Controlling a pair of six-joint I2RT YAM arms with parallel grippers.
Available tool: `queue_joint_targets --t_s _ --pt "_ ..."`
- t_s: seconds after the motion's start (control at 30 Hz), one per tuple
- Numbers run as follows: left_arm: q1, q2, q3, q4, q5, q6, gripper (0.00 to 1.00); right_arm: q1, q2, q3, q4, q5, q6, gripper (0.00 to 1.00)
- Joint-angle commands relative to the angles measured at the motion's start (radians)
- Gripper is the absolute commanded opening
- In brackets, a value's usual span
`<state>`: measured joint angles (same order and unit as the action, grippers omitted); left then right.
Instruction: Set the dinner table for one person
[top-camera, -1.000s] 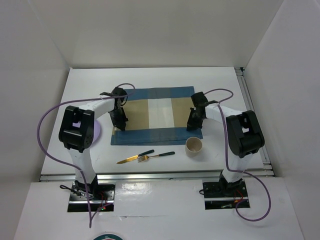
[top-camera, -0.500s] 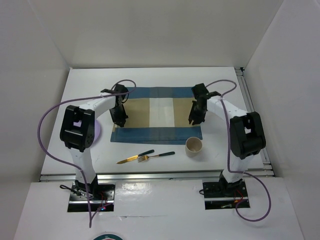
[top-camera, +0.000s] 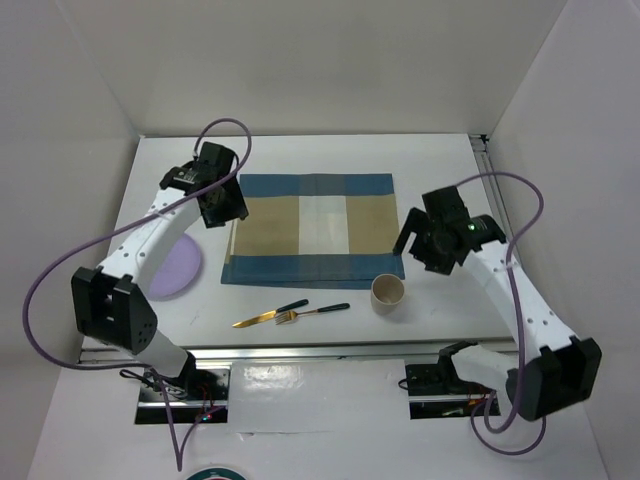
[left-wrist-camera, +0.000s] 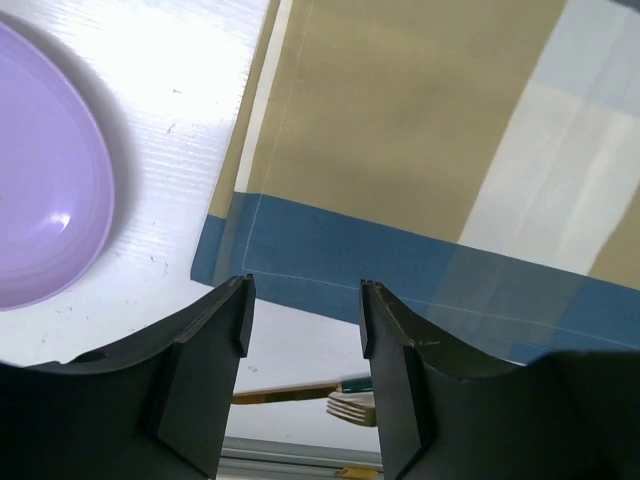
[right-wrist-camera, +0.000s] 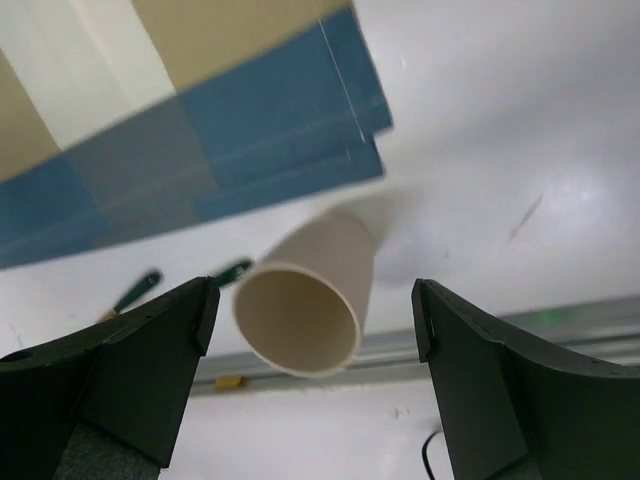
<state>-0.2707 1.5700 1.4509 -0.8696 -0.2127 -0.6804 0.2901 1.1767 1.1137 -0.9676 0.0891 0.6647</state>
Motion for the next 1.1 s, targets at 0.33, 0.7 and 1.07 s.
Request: queue_joint_targets --t_s 0.33,0.7,1.07 --pt "0.001 -0.16 -0.04 -0.008 0.015 0.016 0.64 0.0 -0.131 -0.308 0.056 -0.172 0.099 0.83" --pt "0.001 -0.171 -0.08 -0.008 -0.004 0.007 0.64 0.0 -0.118 -0.284 0.083 -0.126 0.118 0.1" --pt "0.044 -0.173 -0.052 -0.014 -0.004 -0.064 0.64 0.0 0.235 0.281 0.07 0.05 0.015 0.0"
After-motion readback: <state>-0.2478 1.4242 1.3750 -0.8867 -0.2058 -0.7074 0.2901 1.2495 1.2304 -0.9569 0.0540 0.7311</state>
